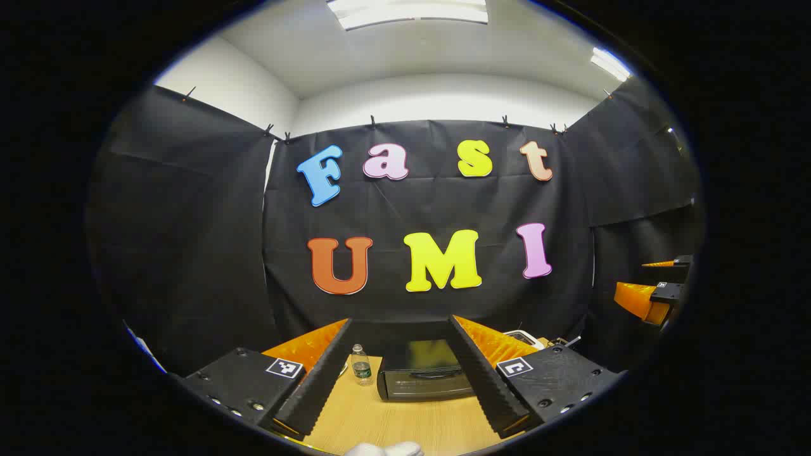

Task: Open the electric oven with the left hand, put the food in, and close the electric oven.

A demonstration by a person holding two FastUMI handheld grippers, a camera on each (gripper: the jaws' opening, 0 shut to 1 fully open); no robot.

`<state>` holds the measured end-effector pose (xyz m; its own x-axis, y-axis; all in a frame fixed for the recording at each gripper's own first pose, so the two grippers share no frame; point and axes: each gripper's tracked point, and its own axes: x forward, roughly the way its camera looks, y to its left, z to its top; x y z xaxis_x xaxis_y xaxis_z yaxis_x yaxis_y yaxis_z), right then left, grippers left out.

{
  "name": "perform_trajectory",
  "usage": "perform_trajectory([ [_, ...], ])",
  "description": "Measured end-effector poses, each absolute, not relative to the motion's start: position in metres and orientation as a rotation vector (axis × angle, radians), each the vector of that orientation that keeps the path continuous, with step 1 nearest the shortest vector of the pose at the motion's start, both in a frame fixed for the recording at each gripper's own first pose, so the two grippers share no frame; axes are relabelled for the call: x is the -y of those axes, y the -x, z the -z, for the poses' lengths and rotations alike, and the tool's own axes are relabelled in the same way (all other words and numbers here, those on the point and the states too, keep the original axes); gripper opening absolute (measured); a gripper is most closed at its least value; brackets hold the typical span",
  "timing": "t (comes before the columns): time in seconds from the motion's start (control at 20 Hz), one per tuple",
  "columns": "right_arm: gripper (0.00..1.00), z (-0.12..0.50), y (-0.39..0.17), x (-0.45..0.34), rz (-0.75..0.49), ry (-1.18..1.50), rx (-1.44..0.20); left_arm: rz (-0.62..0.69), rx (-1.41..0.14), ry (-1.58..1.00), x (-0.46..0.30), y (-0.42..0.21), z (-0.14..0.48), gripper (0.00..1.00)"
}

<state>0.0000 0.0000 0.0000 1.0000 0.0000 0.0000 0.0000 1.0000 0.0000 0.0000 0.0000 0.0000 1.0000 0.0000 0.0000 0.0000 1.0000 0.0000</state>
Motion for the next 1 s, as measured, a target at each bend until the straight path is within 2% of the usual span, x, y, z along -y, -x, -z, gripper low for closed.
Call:
perform_trajectory([
  [0.7,1.0,0.002,0.001,0.0,-0.013,0.007,0.003,-0.003,-0.011,-0.013,-0.001,-0.004,0.007,0.95],
  [0.75,0.9,0.001,0.001,0.0,-0.013,0.007,0.007,-0.004,-0.013,-0.017,0.0,-0.008,0.012,0.95],
  [0.8,1.0,0.001,0.001,0.002,-0.014,0.008,0.007,-0.004,-0.022,-0.018,0.001,-0.011,0.02,0.95],
  [1.0,1.0,-0.001,0.001,0.019,0.001,0.018,0.019,0.018,-0.035,-0.025,0.016,-0.038,0.053,0.95],
])
